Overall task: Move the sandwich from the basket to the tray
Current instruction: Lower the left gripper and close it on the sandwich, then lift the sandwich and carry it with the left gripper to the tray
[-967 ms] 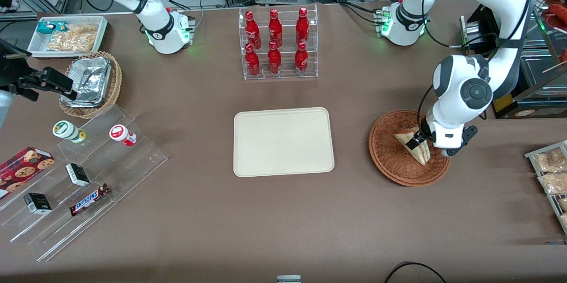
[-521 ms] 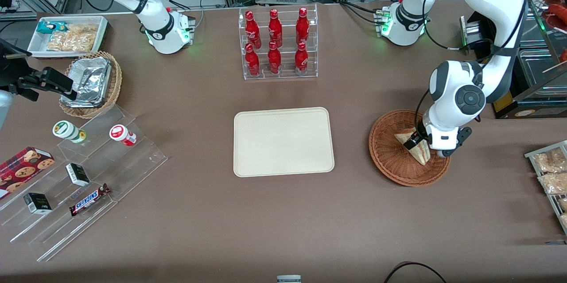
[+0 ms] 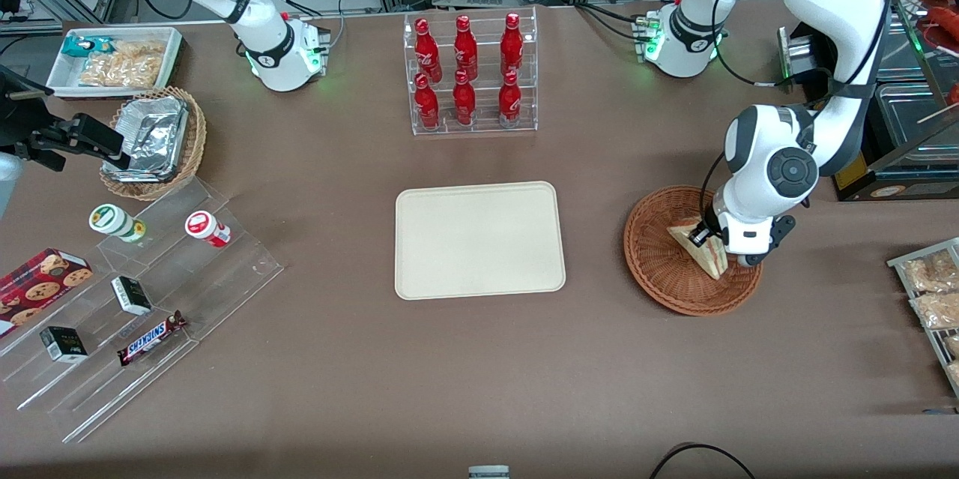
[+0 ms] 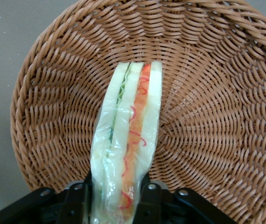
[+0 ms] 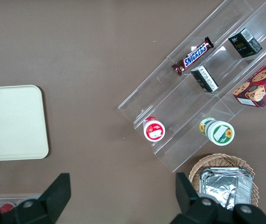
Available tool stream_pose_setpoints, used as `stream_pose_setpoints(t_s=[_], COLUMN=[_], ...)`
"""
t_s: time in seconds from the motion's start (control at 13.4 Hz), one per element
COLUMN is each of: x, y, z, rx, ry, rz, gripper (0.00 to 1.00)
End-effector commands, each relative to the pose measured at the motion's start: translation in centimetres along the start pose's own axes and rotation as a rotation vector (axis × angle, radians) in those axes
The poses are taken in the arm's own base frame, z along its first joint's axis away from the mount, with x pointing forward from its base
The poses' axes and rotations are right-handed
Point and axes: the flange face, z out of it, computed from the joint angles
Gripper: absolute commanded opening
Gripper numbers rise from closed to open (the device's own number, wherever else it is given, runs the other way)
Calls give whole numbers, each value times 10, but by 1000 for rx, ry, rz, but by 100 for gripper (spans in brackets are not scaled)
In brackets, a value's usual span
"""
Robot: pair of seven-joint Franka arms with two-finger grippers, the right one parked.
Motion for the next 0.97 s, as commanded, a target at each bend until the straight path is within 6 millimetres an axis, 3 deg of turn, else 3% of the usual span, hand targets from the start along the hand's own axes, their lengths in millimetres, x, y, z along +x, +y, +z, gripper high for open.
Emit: stream_pose_setpoints(t_s=[0.0, 0.15, 0.37, 0.52, 0.67, 0.89], x=[-8, -20, -44, -67, -78, -120], y=[5, 16, 35, 56, 75, 116], z=[-35, -59, -73, -88, -101, -109], rx=[54, 64, 95, 97, 126, 111], ry=[-14, -19, -89, -92, -120, -97], rz=[38, 141, 477, 527, 552, 623], gripper=[11, 11, 13, 15, 14, 4])
